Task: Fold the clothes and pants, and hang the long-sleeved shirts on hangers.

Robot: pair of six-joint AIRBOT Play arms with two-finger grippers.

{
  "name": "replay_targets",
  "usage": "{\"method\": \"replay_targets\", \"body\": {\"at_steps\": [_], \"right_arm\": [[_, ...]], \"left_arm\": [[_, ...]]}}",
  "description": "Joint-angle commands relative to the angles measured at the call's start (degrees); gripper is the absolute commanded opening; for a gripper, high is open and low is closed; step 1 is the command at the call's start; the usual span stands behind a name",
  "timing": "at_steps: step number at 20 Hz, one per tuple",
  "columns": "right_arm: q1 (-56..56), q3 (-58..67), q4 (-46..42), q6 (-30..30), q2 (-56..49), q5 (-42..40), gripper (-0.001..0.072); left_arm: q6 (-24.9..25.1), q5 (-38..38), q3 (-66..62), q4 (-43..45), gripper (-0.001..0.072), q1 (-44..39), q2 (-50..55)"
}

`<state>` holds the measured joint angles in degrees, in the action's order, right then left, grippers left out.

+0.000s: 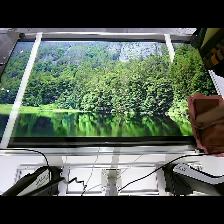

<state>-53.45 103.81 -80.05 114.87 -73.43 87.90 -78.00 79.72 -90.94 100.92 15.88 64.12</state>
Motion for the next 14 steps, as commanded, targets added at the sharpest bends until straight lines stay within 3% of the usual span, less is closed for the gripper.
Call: {"method": "replay_targets", "body": {"at_steps": [1,7,11,12,14], "right_arm": [[-5.7,-3.5,-4.7,1.4,1.6,1.4,0.0028],[-6.1,-4.5,-1.8,1.4,1.6,-0.6,0.0028],[-4.5,-4.3,24.3,1.0,1.6,-22.9,0.0029],[-2.4,-4.3,27.4,0.7,1.6,-29.1,0.0029],[2.8,-4.3,24.6,-3.4,1.3,-36.4,0.0029]], "left_arm": [[0.0,-0.2,0.8,-1.1,0.0019,0.2,-0.2],[0.0,-0.5,0.8,-1.1,0.0019,0.2,0.8],[0.0,-1.1,0.8,-1.2,0.0019,0.2,1.1],[0.0,-1.0,0.8,-1.2,0.0019,0.2,1.1],[0.0,-1.0,0.8,-1.2,0.0019,0.2,1.1]]}}
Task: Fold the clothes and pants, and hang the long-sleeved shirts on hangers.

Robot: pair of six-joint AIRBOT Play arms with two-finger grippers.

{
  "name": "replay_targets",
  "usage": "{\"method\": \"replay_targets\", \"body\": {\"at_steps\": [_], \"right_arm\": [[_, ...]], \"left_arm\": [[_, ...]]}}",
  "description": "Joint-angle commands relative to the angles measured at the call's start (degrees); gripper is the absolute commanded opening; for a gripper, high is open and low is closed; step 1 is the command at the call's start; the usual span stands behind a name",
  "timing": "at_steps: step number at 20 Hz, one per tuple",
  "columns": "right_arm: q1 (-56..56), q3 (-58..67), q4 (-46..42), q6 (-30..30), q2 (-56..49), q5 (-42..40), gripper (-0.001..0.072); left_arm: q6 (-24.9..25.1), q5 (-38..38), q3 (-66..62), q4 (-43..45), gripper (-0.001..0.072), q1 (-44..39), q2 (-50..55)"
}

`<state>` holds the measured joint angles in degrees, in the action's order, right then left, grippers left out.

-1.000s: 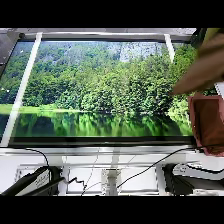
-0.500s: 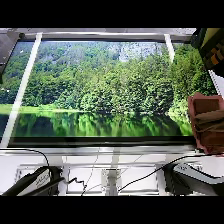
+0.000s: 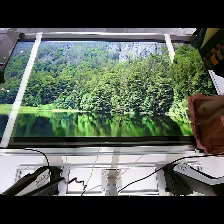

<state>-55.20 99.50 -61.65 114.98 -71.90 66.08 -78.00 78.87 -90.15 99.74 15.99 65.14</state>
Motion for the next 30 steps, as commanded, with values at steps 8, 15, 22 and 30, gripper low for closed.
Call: {"method": "replay_targets", "body": {"at_steps": [8,15,22,30], "right_arm": [[9.4,-10.4,-20.0,6.1,-4.4,-1.8,0.0027],[-0.8,-30.8,-34.3,13.6,7.3,0.4,0.0029],[-3.0,-36.0,-34.2,11.3,7.5,5.3,0.07],[-0.6,-26.7,-30.4,-3.7,7.7,3.4,0.0466]], "left_arm": [[0.0,-0.2,0.0,0.0,0.0019,0.0,0.1],[0.0,-0.2,0.0,0.0,0.0019,0.0,0.1],[0.0,-0.2,0.0,0.1,0.0019,0.1,0.1],[0.0,-0.2,0.0,0.0,0.0019,0.1,0.1]]}}
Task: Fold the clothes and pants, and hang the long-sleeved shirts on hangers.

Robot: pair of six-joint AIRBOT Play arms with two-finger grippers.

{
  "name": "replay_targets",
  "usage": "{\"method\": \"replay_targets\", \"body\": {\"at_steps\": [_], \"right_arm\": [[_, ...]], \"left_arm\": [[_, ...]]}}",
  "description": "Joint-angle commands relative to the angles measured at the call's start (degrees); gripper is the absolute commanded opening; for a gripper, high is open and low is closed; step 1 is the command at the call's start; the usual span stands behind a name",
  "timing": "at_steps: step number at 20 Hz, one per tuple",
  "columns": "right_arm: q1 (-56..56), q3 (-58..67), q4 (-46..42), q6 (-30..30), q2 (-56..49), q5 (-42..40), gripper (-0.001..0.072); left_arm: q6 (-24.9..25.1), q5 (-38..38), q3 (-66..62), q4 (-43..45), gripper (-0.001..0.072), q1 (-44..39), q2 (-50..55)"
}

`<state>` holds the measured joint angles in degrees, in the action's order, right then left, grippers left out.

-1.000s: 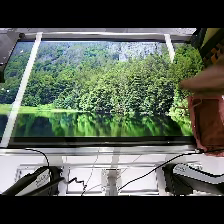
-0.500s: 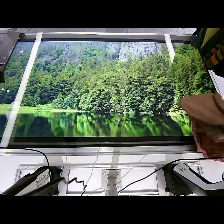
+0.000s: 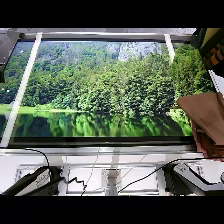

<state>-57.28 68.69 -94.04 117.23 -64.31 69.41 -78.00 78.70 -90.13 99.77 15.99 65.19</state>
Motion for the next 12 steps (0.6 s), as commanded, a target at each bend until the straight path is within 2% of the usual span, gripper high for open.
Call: {"method": "replay_targets", "body": {"at_steps": [1,2,4,6,12], "right_arm": [[2.9,6.4,2.6,-5.9,0.3,0.5,0.034],[4.6,8.7,3.0,-5.9,0.8,0.5,0.0206],[9.2,13.8,3.0,-6.0,2.2,-0.3,0.0026],[14.7,18.1,3.7,-9.7,3.4,-1.8,0.0029],[36.2,22.4,4.8,-35.7,5.0,1.0,0.0029]], "left_arm": [[0.0,0.0,0.0,0.0,0.0019,0.1,0.0],[0.0,0.0,0.0,0.0,0.0018,0.1,0.0],[0.0,0.0,0.0,0.0,0.0019,0.1,0.0],[0.0,0.0,0.0,0.0,0.0019,0.1,0.0],[0.0,0.0,0.0,0.0,0.0019,0.1,0.0]]}}
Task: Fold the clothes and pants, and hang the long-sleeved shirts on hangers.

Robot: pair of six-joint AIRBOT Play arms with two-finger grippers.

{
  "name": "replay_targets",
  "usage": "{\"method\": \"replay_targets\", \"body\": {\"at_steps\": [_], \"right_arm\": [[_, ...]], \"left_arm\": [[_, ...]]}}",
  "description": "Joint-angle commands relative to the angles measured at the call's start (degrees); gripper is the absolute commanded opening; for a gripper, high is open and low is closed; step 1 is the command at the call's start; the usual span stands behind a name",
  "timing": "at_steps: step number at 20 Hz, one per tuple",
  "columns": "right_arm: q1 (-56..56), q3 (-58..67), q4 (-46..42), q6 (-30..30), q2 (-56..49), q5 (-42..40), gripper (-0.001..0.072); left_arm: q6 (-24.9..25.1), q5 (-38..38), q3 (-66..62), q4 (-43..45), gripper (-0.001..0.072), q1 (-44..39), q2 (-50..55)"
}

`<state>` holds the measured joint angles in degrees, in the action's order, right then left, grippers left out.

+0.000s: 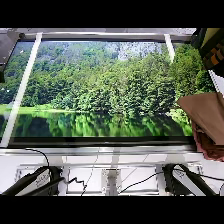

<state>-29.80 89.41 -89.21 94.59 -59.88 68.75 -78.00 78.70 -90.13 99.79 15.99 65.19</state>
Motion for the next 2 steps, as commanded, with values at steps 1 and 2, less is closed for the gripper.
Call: {"method": "replay_targets", "body": {"at_steps": [1,2], "right_arm": [[10.3,1.7,-0.6,-13.7,0.3,2.7,0.0029],[11.3,1.7,-0.7,-13.7,0.1,3.5,0.003]], "left_arm": [[0.0,0.0,0.0,0.0,0.0019,0.1,0.0],[0.0,0.0,0.0,0.0,0.0019,0.1,0.0]]}}
